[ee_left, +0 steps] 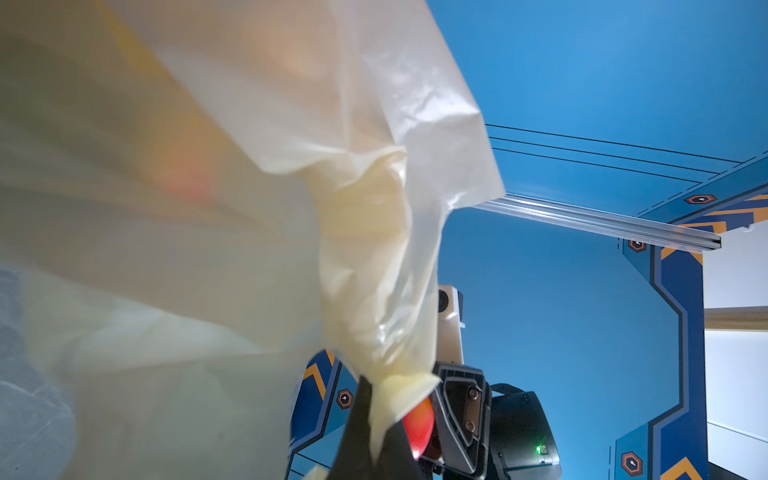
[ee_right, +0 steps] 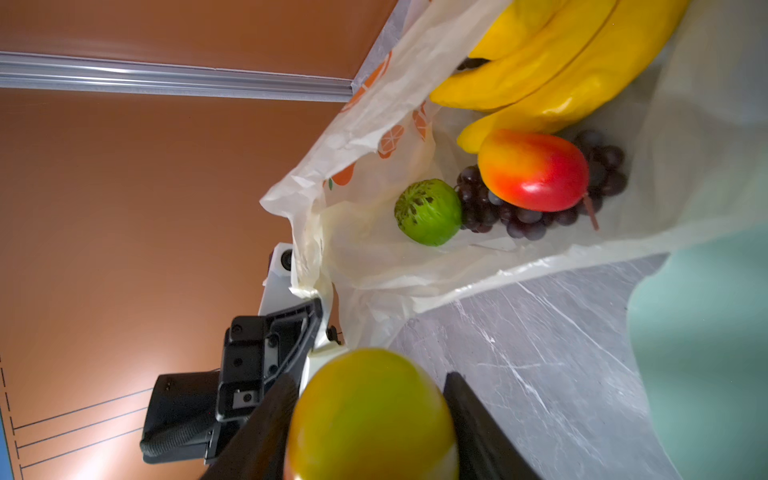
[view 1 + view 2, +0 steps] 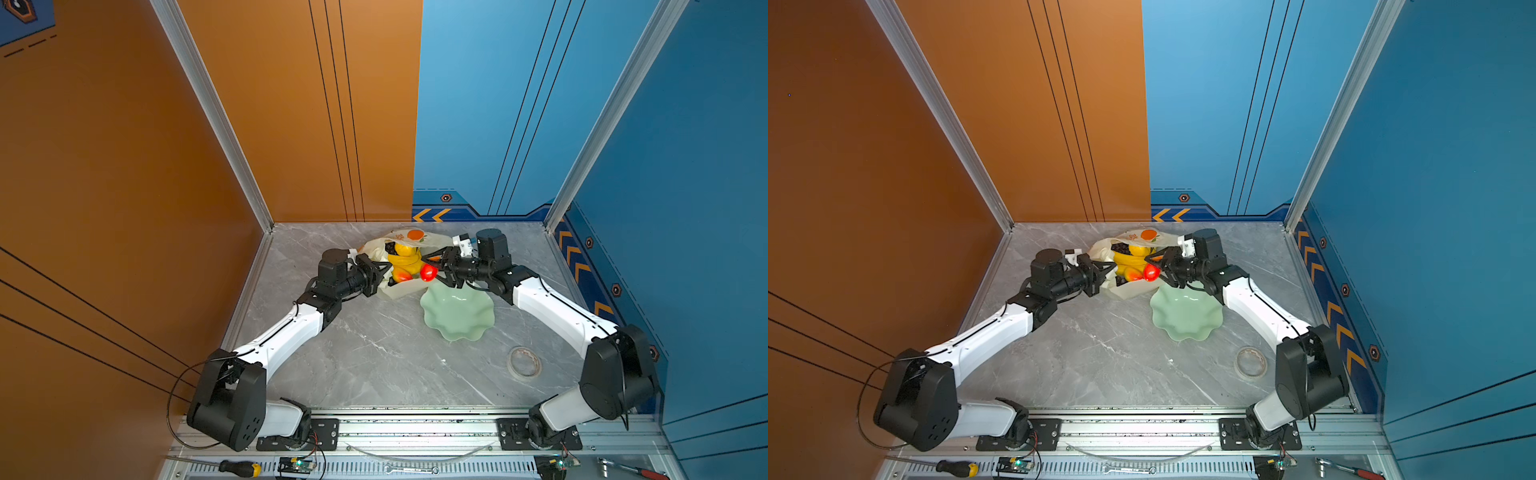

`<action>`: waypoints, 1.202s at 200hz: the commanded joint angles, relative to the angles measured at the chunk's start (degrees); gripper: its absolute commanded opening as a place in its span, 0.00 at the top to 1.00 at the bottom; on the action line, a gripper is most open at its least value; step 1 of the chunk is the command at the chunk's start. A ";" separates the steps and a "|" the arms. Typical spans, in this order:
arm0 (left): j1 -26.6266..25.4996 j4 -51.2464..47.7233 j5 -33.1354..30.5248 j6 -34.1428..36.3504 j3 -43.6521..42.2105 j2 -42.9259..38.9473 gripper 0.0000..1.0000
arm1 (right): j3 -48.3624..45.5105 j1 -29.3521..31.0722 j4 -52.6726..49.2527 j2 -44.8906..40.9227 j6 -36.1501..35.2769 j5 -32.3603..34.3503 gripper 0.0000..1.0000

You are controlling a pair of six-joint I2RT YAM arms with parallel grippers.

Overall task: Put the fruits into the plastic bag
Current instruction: 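Lift the mango with the right gripper and carry it to the bag, then lower the mango into the bag mouth held by the left gripper and release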

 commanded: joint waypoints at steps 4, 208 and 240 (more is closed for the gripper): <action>0.71 0.41 1.14 0.90 0.28 -0.74 1.00 | 4.60 1.07 3.16 4.51 1.47 0.34 0.46; 2.67 1.39 2.10 0.37 3.17 3.20 1.00 | 26.73 3.63 1.78 33.00 1.48 -0.18 0.47; 3.52 1.39 2.64 0.28 3.28 3.43 1.00 | 29.08 3.76 1.46 35.21 2.17 1.54 0.46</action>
